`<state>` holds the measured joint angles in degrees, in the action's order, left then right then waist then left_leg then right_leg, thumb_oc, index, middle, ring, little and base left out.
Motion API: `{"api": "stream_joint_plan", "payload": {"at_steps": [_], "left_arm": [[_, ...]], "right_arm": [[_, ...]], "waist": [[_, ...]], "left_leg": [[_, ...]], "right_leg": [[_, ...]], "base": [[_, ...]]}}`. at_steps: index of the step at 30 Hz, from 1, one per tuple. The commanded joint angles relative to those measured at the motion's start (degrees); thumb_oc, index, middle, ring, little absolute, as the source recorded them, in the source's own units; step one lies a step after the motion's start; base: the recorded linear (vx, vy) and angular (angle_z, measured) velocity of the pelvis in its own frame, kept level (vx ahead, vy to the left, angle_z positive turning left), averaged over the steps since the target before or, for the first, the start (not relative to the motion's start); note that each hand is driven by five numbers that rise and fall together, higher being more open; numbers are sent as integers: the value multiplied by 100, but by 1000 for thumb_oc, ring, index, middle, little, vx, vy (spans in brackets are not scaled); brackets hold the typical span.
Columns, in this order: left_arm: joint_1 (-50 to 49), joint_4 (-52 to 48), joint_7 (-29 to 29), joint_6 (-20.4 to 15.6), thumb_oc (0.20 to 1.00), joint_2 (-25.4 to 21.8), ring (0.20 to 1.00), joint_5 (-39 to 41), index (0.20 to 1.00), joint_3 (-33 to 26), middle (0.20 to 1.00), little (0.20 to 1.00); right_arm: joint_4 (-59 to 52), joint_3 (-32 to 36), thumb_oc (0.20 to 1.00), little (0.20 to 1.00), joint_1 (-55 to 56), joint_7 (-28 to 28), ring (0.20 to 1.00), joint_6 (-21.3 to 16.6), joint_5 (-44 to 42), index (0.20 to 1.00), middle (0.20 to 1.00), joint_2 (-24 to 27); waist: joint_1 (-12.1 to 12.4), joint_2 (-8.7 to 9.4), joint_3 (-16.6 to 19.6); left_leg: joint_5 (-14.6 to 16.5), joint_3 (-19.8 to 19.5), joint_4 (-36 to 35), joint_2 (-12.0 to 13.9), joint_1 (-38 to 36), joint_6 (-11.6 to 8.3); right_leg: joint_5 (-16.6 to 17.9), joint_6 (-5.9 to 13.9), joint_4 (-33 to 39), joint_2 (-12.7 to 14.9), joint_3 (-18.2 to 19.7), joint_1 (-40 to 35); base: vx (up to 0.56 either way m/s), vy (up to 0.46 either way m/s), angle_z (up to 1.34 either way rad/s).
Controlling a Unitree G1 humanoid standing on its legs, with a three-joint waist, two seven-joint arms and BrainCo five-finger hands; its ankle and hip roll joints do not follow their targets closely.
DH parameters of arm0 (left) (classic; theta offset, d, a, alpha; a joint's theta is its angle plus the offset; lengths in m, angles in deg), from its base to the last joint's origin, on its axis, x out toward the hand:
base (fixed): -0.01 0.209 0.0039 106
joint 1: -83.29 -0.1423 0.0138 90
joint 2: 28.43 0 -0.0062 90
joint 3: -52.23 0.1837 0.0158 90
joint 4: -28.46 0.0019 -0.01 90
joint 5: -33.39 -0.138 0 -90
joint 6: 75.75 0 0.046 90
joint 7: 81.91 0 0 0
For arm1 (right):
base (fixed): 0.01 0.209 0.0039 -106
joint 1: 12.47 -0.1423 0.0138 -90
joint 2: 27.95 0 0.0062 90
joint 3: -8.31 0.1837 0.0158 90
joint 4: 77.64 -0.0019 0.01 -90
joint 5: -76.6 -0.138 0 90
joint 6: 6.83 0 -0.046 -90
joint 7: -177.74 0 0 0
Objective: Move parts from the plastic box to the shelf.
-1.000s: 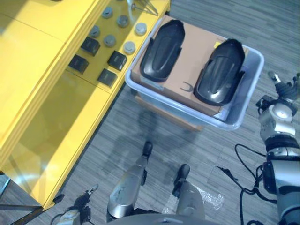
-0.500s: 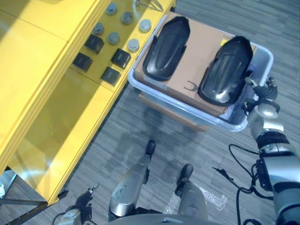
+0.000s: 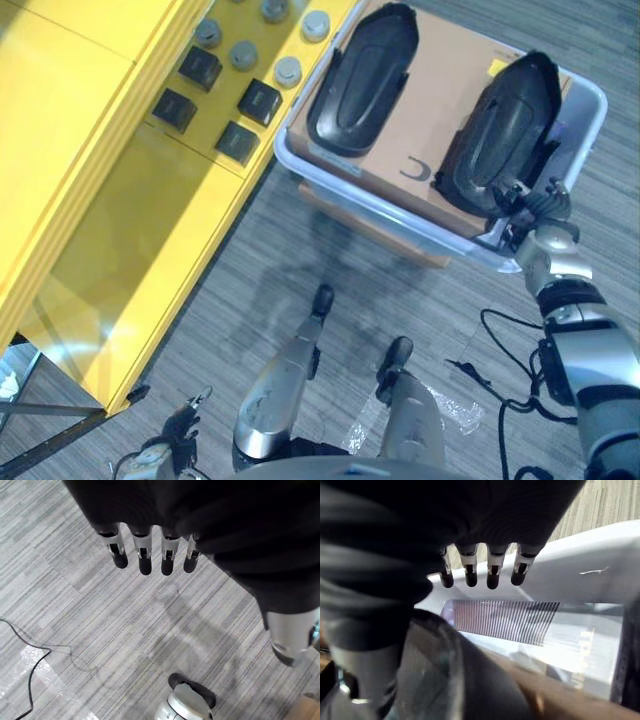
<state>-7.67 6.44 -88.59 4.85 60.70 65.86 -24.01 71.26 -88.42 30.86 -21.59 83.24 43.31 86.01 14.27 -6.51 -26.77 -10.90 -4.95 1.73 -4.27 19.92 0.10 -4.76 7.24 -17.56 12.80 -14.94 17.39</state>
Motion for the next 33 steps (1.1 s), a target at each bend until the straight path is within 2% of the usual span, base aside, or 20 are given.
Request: {"api": "stream_joint_plan", "payload": {"at_steps": [1,4,15,18,19,21,22,25,28,33], "left_arm": [[5,-21,-27,-88,1000,-92,1000,173,1000,105,1000,1000],[-1,-55,-45,-137,1000,-95,1000,196,1000,111,1000,1000],[-10,-240,-102,-227,1000,-104,1000,245,1000,129,1000,1000],[-58,-228,-80,-312,1000,-118,1000,312,1000,83,1000,1000],[-78,-268,-120,-376,1000,-143,1000,369,1000,3,1000,1000],[-86,-306,-138,-409,1000,-150,1000,401,1000,-27,1000,1000],[-99,-402,-173,-497,1000,-149,1000,477,1000,-87,1000,1000],[-52,-775,-260,-623,1000,-188,1000,507,1000,-281,1000,1000],[29,-1566,-227,-530,1000,-277,1000,395,1000,-351,1000,1000],[298,-3522,-30,130,1000,-531,1000,533,1000,-144,1000,1000]], "right_arm": [[137,-392,200,200,-117,35,200,-54,-38,200,200,326],[216,-362,200,200,-80,142,200,-132,-48,200,200,319],[-15,-145,200,200,177,-136,200,-498,-328,200,200,264],[-194,60,200,200,366,-264,200,-751,-552,200,200,203],[-405,244,200,200,590,-322,200,-952,-548,200,200,175],[-499,317,200,200,698,-318,200,-1032,-522,200,200,167],[-714,424,200,200,882,-352,200,-1169,-447,200,200,145],[-1378,663,200,200,1326,-490,200,-1264,-334,200,200,40],[-2061,866,200,200,1809,-587,200,-1268,-169,200,200,-85],[-3149,1061,200,200,2692,-395,200,-1241,108,200,200,-283]], "waist": [[54,37,-121],[58,28,-136],[12,101,-58],[-18,147,31],[-50,201,128],[-65,225,170],[-98,266,256],[-194,374,493],[-302,473,745],[-539,597,1177]], "left_leg": [[671,-118,796,-220,411,59],[673,-120,807,-229,417,65],[743,-63,820,-182,321,55],[794,-44,813,-142,219,50],[819,-25,769,-104,103,50],[830,-21,751,-89,48,48],[848,-17,705,-68,-60,44],[893,6,550,-17,-371,40],[907,62,340,47,-668,34],[924,143,66,168,-1149,36]], "right_leg": [[770,-100,1050,-55,-190,-223],[777,-101,1042,-56,-196,-216],[801,-88,1135,-96,-188,-330],[772,-83,1148,-116,-179,-423],[764,-76,1188,-145,-171,-525],[765,-73,1213,-158,-167,-580],[760,-68,1255,-183,-153,-674],[770,-43,1386,-233,-100,-916],[830,-11,1583,-295,-35,-1131],[951,12,1776,-399,113,-1414]], "base": [[0,0,0],[0,0,0],[-5,-20,1],[21,-52,-1],[22,-61,1],[20,-57,-2],[28,-63,-6],[55,-54,-4],[52,-53,-10],[67,-50,-9]]}}
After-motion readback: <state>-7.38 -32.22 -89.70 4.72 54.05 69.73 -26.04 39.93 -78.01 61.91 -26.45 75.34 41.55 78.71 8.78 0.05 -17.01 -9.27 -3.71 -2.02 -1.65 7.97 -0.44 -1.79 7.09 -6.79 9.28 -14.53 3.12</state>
